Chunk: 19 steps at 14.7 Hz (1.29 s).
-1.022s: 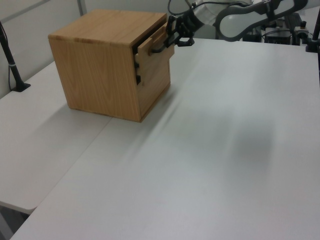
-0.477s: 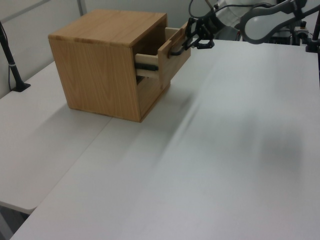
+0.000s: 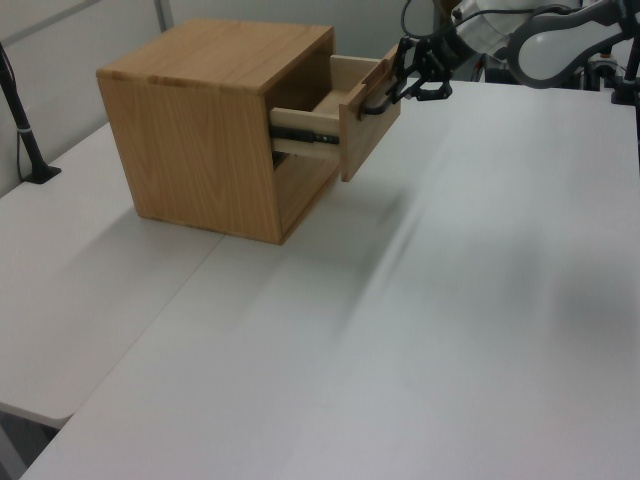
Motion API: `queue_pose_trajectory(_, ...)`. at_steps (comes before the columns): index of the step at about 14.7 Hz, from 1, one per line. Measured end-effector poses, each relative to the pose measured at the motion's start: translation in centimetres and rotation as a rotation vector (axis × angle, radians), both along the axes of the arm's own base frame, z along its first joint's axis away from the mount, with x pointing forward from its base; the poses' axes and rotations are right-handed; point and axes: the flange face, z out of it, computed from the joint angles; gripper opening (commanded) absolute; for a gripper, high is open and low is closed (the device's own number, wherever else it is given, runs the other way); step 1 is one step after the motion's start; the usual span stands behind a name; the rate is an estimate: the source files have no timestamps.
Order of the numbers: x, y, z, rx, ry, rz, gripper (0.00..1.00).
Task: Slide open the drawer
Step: 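Pull the handle away from the cabinet, sliding the drawer out, then open the gripper and lift it up off the handle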
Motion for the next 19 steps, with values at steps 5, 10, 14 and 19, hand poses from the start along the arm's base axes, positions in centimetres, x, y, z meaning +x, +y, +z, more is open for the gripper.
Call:
queue_pose_trajectory(5,-0.7,0.0,0.0,0.0,0.004,0.0,0.11)
queue_pose_trajectory(10,-1.3,-0.1,0.6,0.001,0.068,0.0,0.14)
queue_pose_trajectory(14,-1.7,-0.2,0.9,0.003,0.094,-0.002,0.56)
queue_pose_trajectory(19,-1.9,-1.5,0.0,0.02,0.219,-0.035,0.99)
